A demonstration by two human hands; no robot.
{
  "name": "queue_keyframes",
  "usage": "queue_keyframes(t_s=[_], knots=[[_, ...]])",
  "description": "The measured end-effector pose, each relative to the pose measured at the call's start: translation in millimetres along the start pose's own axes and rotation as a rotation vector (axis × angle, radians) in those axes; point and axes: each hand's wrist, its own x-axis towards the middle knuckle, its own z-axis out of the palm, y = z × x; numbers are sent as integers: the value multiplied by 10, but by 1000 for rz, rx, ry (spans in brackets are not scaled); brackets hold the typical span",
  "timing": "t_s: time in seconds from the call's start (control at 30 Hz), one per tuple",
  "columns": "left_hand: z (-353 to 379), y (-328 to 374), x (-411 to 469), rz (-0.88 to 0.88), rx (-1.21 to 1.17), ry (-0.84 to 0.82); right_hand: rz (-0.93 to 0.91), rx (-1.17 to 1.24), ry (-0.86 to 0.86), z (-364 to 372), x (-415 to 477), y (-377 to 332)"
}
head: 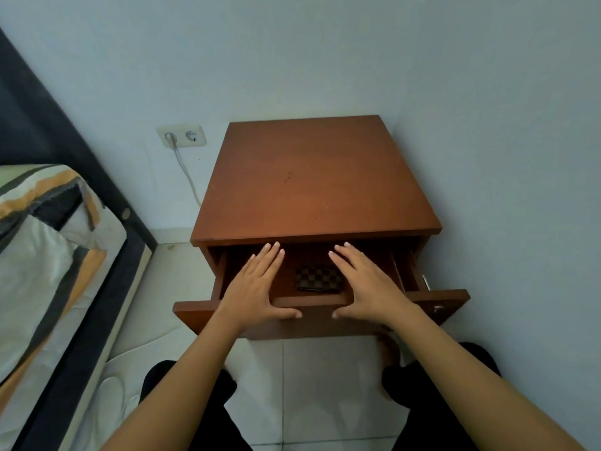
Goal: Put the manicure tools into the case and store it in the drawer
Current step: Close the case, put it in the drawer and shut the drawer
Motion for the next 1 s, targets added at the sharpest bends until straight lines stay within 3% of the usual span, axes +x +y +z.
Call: queue_keyframes(t_s=[0.33, 0.6, 0.8, 1.0], knots=[[24, -54, 512, -180, 16, 135, 48, -138, 211, 39, 585, 129], [221, -51, 715, -293, 78, 390, 129, -123, 493, 242, 788, 145], [311, -52, 721, -305, 81, 431, 152, -110, 524, 267, 819, 142], [142, -15, 658, -301, 8, 285, 165, -95, 423, 160, 730, 45]])
